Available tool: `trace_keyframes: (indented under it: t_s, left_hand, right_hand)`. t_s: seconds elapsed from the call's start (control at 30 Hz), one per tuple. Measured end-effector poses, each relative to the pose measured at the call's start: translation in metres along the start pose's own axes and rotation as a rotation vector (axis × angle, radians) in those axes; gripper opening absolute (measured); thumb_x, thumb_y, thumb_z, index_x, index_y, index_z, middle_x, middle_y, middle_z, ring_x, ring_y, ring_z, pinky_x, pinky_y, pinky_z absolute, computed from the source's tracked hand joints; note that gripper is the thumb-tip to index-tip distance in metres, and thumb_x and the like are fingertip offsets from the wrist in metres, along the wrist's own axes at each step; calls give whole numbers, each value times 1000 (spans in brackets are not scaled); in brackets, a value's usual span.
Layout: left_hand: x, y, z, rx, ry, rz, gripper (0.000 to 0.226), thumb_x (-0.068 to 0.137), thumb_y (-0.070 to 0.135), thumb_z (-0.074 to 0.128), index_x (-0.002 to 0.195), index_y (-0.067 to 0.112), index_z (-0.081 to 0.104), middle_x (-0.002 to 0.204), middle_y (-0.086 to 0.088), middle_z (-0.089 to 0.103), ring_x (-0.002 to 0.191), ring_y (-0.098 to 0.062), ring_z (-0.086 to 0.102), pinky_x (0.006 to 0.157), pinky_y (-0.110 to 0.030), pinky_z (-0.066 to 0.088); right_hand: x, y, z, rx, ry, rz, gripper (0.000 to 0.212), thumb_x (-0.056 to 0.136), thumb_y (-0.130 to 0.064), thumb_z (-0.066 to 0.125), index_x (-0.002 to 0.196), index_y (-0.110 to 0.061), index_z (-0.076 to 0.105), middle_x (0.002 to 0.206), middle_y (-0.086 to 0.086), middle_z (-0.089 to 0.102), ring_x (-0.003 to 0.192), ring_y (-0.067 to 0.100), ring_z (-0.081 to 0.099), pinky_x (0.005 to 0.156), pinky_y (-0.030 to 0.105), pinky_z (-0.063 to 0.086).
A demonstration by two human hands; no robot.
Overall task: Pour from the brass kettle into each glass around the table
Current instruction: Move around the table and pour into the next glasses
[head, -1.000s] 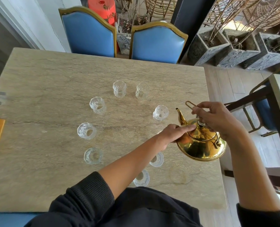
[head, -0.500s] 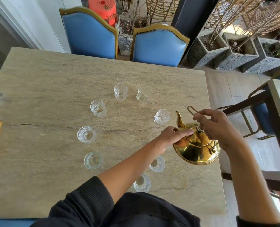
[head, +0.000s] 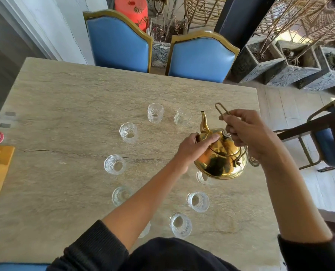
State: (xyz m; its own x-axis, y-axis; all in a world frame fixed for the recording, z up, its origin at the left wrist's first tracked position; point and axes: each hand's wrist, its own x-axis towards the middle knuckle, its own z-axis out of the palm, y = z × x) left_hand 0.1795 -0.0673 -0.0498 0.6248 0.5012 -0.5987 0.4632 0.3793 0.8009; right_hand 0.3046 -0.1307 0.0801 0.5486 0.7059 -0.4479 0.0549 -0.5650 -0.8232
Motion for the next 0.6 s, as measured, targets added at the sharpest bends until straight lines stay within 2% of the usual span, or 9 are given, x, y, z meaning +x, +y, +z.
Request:
trace_keyframes:
  t_s: [0.07,0.13,0.23,0.37,0.43,0.5,0.6]
  left_hand:
    - [8,1,-13,-29,13,-4,80,91,69,71,149,18,52,124,-1,56,114,-23,58,92,-34,46]
    - [17,2,-23,-47,39,-7,91,89,70,74,156,16,46,132,-3,55,117,-22,57,93,-34,48]
    - [30,0,-36,-77,70,-18,93,79,76,78,148,18,52,139,-7,64,119,-24,65,92,-37,56]
    - [44,-4,-44,-91,60,-38,105,58,88,75,133,14,65,118,-11,75,102,-25,73,77,-33,58]
    - [51,-7,-48,-105,36,-50,99,64,85,77,125,7,72,100,-9,76,85,-23,72,72,-30,55]
    - [56,-9,-51,-121,15,-59,82,79,74,79,119,2,76,84,-6,74,74,-20,69,70,-29,54]
    - [59,-10,-52,-127,9,-76,73,85,69,78,114,1,78,80,-4,74,74,-20,69,71,-29,53]
  right_hand:
    - [12,-6,12,23,7,-5,20,103,-19,54,109,-6,67,61,-3,48,41,4,38,38,19,29]
    - [22,-11,22,58,18,-1,21,103,-18,53,111,-3,66,61,-2,48,41,5,36,38,20,27]
    - [35,-15,34,76,36,11,22,103,-16,52,112,-1,64,63,0,48,41,5,35,37,20,26]
    - [51,-20,46,23,54,41,22,103,-17,53,111,-2,65,66,2,50,40,4,38,36,20,29]
    - [57,-21,51,-5,62,51,23,102,-17,53,112,-1,66,67,3,51,41,6,38,37,20,29]
    - [62,-22,54,-19,62,57,23,102,-16,53,112,1,66,68,3,51,42,7,38,37,21,29]
    - [66,-23,56,-45,58,67,22,102,-15,54,112,0,66,69,3,51,44,8,39,37,21,30]
